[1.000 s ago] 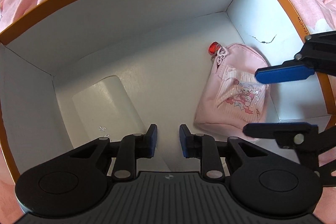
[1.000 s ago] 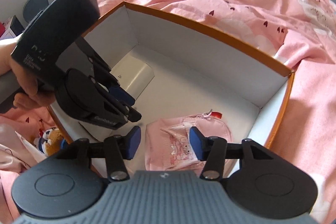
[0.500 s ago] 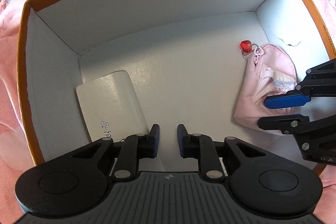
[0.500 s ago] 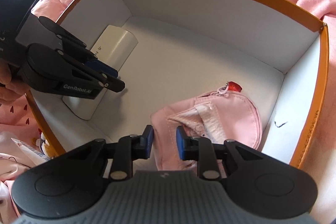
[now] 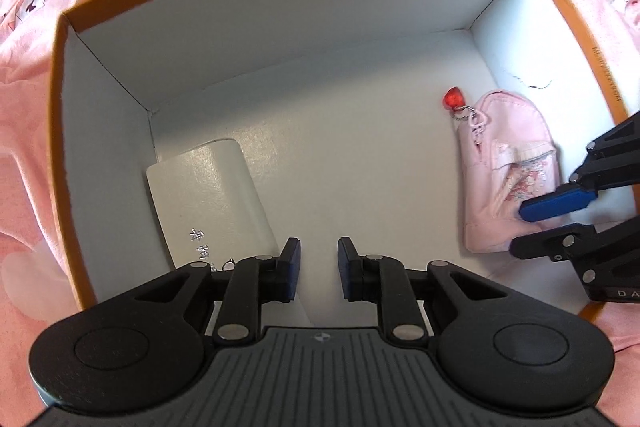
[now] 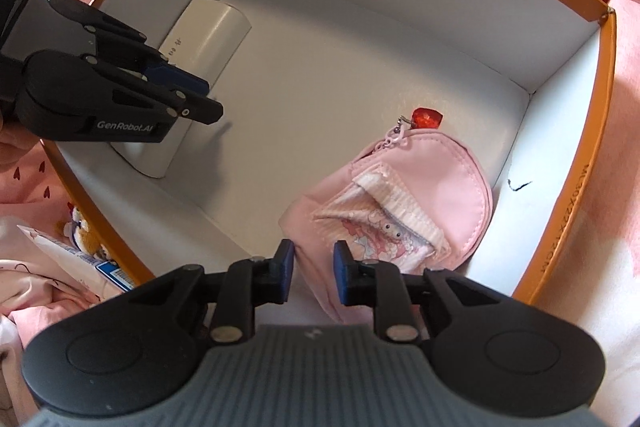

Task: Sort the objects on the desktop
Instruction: 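Withdraw both open tools from the box back toward the item pile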

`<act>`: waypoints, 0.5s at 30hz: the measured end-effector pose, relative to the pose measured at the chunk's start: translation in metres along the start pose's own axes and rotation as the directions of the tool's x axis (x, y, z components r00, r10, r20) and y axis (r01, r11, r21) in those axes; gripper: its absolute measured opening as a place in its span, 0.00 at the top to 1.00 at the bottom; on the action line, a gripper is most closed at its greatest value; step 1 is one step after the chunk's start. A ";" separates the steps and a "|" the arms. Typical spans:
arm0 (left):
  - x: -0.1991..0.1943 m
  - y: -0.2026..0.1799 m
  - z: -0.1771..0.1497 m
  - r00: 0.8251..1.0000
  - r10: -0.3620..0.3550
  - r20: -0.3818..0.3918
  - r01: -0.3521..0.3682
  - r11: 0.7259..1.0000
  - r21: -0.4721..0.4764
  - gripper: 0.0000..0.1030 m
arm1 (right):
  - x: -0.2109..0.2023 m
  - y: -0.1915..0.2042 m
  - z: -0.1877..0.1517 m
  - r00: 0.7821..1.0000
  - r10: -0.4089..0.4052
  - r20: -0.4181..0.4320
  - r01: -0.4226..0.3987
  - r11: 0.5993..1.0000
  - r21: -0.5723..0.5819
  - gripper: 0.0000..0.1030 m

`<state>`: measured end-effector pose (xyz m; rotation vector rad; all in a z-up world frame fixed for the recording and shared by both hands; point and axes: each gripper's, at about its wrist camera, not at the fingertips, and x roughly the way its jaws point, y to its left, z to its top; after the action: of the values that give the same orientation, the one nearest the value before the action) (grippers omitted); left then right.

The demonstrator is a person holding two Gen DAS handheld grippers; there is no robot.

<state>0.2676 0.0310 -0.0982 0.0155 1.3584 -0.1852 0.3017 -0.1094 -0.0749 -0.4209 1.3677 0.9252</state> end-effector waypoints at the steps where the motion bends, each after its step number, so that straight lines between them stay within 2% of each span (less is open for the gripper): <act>1: -0.003 -0.002 -0.001 1.000 -0.003 0.011 0.003 1.000 -0.001 0.78 | -0.003 0.000 0.002 1.000 0.014 0.018 -0.014 1.000 0.011 0.72; 3: -0.009 -0.005 -0.002 0.999 -0.004 0.034 0.004 1.000 0.000 0.78 | -0.005 0.003 0.007 0.998 0.036 0.059 -0.037 0.999 0.028 0.67; 6: -0.014 -0.010 -0.001 0.998 -0.008 0.060 0.008 1.000 -0.006 0.78 | 0.003 0.011 0.016 0.997 0.007 0.079 -0.009 1.000 0.026 0.67; 10: -0.022 -0.009 -0.007 0.998 0.008 0.069 -0.008 1.000 -0.007 0.78 | 0.012 0.020 0.022 0.998 -0.001 0.062 0.001 1.000 -0.008 0.74; 15: -0.032 -0.004 -0.016 0.997 -0.001 0.080 0.002 1.000 -0.012 0.77 | 0.016 0.024 0.018 0.997 -0.065 0.028 0.066 0.997 -0.040 0.84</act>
<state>0.2448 0.0328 -0.0702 -0.0029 1.2799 -0.1770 0.2940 -0.0774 -0.0806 -0.4800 1.3049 0.9029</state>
